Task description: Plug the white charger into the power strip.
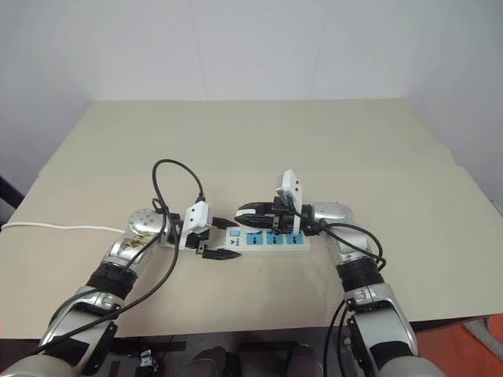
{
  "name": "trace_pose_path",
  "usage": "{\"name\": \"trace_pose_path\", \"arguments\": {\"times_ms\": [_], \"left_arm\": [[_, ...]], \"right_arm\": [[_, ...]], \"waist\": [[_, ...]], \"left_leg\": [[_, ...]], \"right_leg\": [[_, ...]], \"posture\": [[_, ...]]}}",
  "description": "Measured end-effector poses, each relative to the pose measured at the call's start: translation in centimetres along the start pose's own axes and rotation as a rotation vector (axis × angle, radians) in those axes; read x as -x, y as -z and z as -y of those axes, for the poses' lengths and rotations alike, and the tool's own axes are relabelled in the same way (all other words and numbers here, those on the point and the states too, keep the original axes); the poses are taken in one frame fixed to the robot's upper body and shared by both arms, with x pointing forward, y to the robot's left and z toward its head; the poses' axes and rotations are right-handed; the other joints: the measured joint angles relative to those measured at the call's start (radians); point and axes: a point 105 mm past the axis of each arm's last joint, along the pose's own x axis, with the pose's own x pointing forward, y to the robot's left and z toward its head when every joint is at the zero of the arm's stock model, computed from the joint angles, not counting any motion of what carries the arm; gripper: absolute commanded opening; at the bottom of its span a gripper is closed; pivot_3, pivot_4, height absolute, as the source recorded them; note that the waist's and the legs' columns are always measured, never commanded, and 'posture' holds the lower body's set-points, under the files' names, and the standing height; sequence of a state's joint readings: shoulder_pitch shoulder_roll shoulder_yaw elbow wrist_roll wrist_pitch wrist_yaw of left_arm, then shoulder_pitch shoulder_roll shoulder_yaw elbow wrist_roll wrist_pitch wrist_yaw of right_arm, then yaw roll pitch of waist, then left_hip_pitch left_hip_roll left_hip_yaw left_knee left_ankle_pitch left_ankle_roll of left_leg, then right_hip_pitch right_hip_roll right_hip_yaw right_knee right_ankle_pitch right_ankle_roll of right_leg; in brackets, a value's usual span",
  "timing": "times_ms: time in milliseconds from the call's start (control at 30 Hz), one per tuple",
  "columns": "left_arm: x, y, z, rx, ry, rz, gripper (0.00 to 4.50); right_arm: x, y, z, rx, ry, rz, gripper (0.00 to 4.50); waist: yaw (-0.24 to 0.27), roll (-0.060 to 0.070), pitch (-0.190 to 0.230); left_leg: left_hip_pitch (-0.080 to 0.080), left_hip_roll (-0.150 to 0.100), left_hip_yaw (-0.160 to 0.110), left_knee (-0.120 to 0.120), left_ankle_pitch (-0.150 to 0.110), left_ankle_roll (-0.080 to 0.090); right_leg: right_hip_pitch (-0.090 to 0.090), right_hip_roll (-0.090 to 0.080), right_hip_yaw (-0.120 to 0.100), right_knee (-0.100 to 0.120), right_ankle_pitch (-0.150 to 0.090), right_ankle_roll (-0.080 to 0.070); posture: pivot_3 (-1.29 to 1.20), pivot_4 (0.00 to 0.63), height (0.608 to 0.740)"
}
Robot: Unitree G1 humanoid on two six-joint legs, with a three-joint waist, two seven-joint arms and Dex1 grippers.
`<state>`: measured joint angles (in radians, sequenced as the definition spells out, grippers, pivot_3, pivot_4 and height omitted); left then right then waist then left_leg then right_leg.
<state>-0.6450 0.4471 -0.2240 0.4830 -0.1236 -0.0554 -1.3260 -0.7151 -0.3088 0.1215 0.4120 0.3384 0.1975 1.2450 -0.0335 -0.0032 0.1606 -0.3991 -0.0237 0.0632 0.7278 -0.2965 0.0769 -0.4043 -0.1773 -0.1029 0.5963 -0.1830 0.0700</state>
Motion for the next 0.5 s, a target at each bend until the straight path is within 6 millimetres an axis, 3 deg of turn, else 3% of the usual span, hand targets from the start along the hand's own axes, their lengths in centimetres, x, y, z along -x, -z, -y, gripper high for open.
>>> {"name": "trace_pose_path", "arguments": {"times_ms": [500], "left_arm": [[-0.04, 0.04, 0.15, 0.005, -0.007, -0.001, 3.28]], "right_arm": [[0.44, 0.24, -0.07, 0.059, -0.015, 0.014, 1.16]], "waist": [[-0.004, 0.000, 0.000]], "left_leg": [[0.002, 0.000, 0.000, -0.001, 0.000, 0.000]], "right_leg": [[0.001, 0.000, 0.001, 0.000, 0.000, 0.000]], "posture": [[0.00, 0.150, 0.740]]}}
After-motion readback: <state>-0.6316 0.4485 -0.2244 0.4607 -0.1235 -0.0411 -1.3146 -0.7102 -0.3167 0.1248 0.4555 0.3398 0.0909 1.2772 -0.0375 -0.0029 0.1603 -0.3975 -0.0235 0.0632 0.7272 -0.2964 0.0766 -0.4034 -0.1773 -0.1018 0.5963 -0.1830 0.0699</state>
